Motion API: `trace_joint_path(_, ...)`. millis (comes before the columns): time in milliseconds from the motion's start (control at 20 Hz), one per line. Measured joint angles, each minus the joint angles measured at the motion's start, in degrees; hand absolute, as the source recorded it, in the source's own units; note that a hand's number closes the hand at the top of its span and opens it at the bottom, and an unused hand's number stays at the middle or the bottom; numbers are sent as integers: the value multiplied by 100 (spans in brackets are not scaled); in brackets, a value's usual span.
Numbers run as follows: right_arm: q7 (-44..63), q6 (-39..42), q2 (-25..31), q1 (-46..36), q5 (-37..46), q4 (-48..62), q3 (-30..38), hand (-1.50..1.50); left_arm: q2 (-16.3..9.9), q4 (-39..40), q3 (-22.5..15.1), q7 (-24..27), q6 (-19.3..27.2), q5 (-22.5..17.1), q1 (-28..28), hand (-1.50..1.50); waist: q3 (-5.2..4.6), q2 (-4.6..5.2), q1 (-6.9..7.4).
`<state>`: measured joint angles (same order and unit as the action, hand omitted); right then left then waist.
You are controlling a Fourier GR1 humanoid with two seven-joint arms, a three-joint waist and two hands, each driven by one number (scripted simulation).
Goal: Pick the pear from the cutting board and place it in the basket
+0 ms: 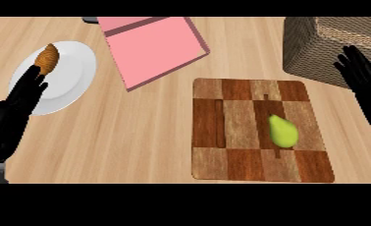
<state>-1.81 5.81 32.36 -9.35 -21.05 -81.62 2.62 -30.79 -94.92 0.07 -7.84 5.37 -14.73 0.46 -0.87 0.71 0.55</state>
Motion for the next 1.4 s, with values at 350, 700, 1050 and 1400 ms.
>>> trace_joint_path(350,-977,1831,-368,-963,-471,-1286,-986,150,472,572,-498,-402,-21,-46,364,0,74,-42,266)
trace_joint_path(700,-2294,3042,-538,-597,695,-3054,-2330,-150,768,874,-710,-622,134,-22,776,0,143,-145,-66)
trace_joint_path(1050,-2945,2171,-75,-51,2745,-4263,-1687,-150,853,613,-721,-636,271,-8,1296,0,203,-221,-385)
trace_joint_path(1400,-3445,1912,839,354,3463,-4948,129,-150,931,543,-731,-526,297,53,1391,0,172,-176,-402)
